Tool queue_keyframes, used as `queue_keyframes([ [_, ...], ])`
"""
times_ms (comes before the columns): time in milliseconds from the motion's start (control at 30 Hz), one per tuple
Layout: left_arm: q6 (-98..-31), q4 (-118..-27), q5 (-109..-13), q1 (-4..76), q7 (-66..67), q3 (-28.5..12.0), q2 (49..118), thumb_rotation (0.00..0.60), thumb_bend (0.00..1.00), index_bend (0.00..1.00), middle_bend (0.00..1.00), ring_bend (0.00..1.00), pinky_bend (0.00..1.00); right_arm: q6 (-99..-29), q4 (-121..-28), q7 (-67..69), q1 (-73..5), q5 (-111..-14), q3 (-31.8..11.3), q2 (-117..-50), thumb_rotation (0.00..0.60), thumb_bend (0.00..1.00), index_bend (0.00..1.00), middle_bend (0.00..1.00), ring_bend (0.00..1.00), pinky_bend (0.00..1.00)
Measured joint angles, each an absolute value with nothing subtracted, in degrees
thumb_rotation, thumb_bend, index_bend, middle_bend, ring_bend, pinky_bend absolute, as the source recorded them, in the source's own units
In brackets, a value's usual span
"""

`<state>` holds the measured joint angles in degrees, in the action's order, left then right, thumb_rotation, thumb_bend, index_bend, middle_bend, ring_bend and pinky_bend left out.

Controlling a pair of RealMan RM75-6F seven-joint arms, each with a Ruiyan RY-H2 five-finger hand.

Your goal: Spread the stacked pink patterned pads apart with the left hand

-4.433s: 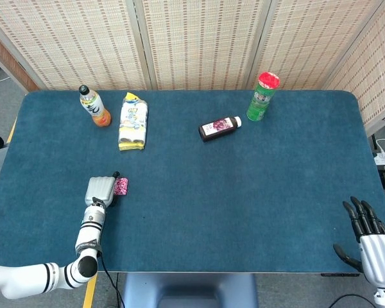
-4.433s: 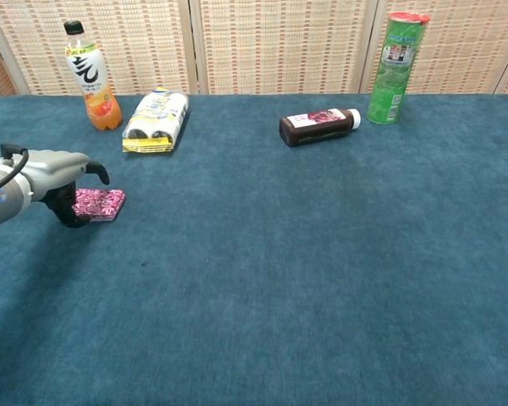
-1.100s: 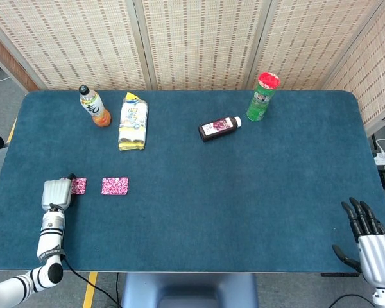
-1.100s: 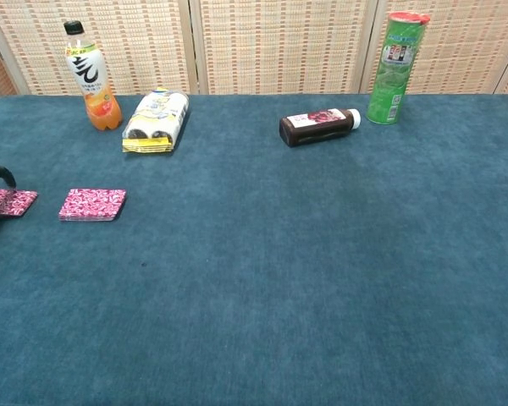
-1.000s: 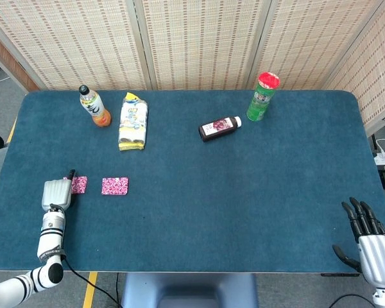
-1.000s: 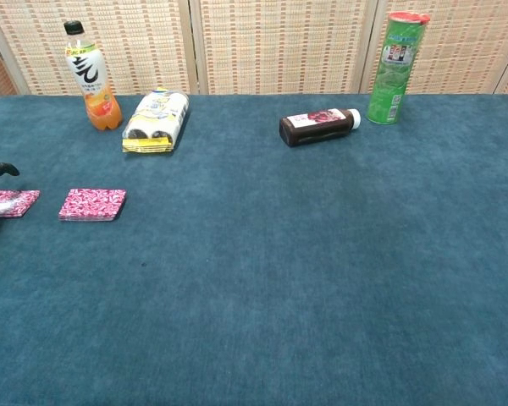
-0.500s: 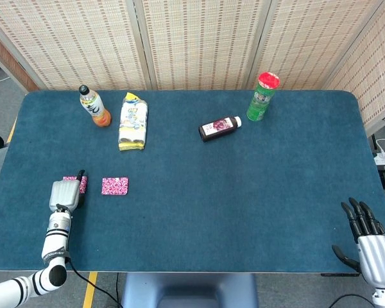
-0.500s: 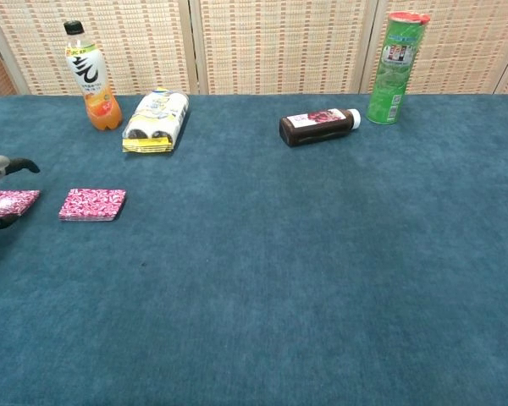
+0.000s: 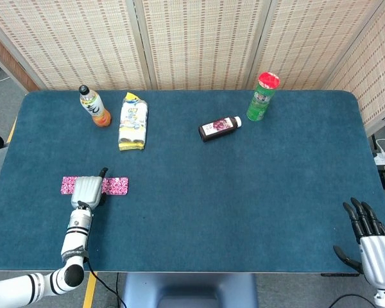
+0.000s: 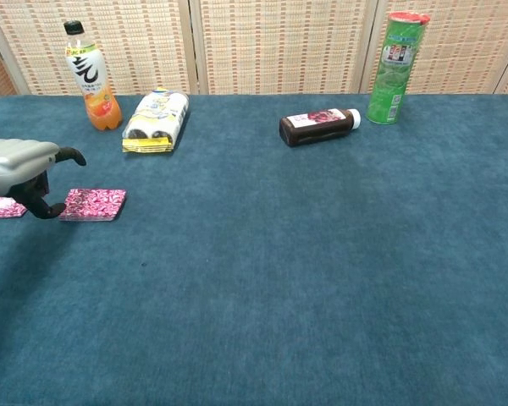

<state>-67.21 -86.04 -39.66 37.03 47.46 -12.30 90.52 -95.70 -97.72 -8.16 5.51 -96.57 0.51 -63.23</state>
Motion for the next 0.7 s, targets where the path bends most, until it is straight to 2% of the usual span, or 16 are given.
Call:
queue_keyframes([
  [233,-69.56,-86.53,-34.97,38.52,51.11,-12.6,93.08,0.6,0.39,0.15,1.0,1.0,1.0,-95.63,-97.69,-8.16,5.48,-96.54,0.47,-63.25,0.6,0.1,0.0,0.0,0.0,0.27],
  [700,-73.08,-84.49,-35.11,39.6,51.28,-12.82,97.62,0.6,0.38,0.16,1.0,1.0,1.0,-95.79,-97.77,-7.76,5.57,-96.75,0.6,-63.05,0.6,0.1,0.0,0.0,0.0,0.27],
])
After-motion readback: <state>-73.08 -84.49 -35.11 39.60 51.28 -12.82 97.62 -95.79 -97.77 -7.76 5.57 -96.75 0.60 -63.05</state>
